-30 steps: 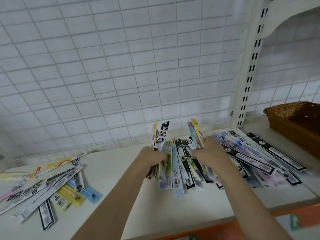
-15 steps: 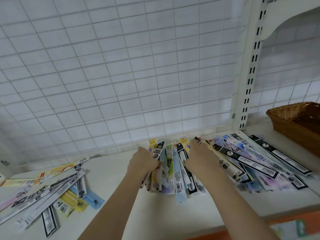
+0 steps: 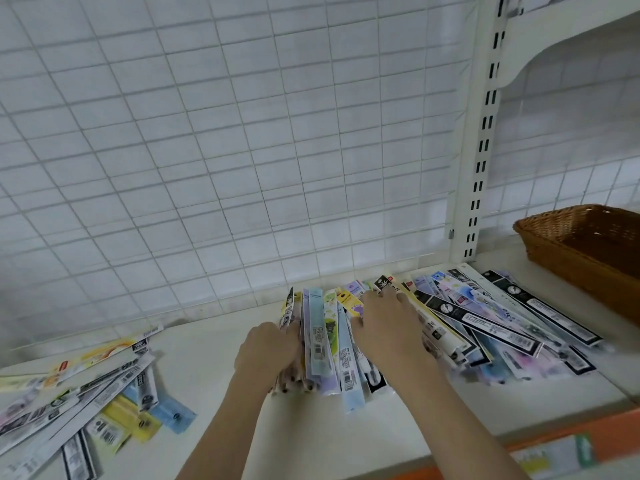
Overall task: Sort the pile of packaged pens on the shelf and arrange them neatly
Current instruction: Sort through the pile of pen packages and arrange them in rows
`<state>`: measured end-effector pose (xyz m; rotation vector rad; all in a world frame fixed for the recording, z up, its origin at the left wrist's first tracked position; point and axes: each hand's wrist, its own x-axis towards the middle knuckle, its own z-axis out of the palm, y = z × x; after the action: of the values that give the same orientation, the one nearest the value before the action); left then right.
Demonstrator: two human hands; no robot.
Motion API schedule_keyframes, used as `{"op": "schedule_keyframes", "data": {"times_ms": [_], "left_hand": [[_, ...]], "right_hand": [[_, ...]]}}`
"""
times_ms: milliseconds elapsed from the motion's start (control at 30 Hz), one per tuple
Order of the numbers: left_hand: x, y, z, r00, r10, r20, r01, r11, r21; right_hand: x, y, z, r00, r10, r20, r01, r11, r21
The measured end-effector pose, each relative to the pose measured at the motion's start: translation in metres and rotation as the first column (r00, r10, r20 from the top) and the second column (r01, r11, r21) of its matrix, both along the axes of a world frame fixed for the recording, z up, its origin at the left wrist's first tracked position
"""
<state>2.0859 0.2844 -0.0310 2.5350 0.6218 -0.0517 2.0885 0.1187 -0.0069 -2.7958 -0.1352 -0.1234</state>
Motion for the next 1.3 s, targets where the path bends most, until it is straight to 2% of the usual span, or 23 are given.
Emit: {"op": "schedule_keyframes", "data": {"times_ms": [167, 233, 333, 467, 600, 833, 1000, 1133, 1300], "left_hand": [[-0.016, 0.012, -0.003, 0.992, -0.039, 0.118, 0.037, 0.999, 0.016], [-0.028, 0.024, -0.003, 0.963, -0.062, 0.262, 0.062, 0.998, 0.006], [-0.050, 0.054, -0.003, 0.892, -0.099, 0.442, 0.069, 0.994, 0.084], [-0.085, 0.106, 0.002, 0.859, -0.055, 0.509, -0.001, 0.994, 0.109], [-0.125, 0.168, 0.006, 0.854, -0.012, 0.520, -0.066, 0.989, 0.131], [-0.174, 0.266, 0.000, 0.850, 0.109, 0.515, -0.195, 0.974, 0.116], [-0.193, 0.321, -0.004, 0.822, 0.182, 0.539, -0.276, 0.956, 0.098], [-0.196, 0.354, -0.001, 0.831, 0.173, 0.529, -0.239, 0.969, 0.060], [-0.193, 0.387, 0.004, 0.799, 0.138, 0.586, -0.187, 0.982, 0.023]], "right_hand": [[-0.004, 0.021, -0.002, 0.989, 0.083, 0.126, -0.089, 0.995, 0.041], [-0.007, 0.034, -0.002, 0.980, 0.155, 0.128, -0.166, 0.983, 0.081], [-0.014, 0.058, -0.003, 0.965, 0.233, 0.124, -0.245, 0.965, 0.092], [-0.025, 0.101, -0.012, 0.936, 0.325, 0.133, -0.341, 0.931, 0.129], [-0.043, 0.149, -0.019, 0.915, 0.376, 0.145, -0.399, 0.895, 0.199], [-0.070, 0.230, -0.034, 0.872, 0.479, 0.099, -0.489, 0.856, 0.169], [-0.075, 0.272, -0.031, 0.878, 0.468, 0.096, -0.478, 0.863, 0.166], [-0.082, 0.310, -0.018, 0.853, 0.502, 0.141, -0.519, 0.842, 0.147], [-0.089, 0.343, -0.026, 0.819, 0.573, -0.006, -0.573, 0.819, 0.030]]}}
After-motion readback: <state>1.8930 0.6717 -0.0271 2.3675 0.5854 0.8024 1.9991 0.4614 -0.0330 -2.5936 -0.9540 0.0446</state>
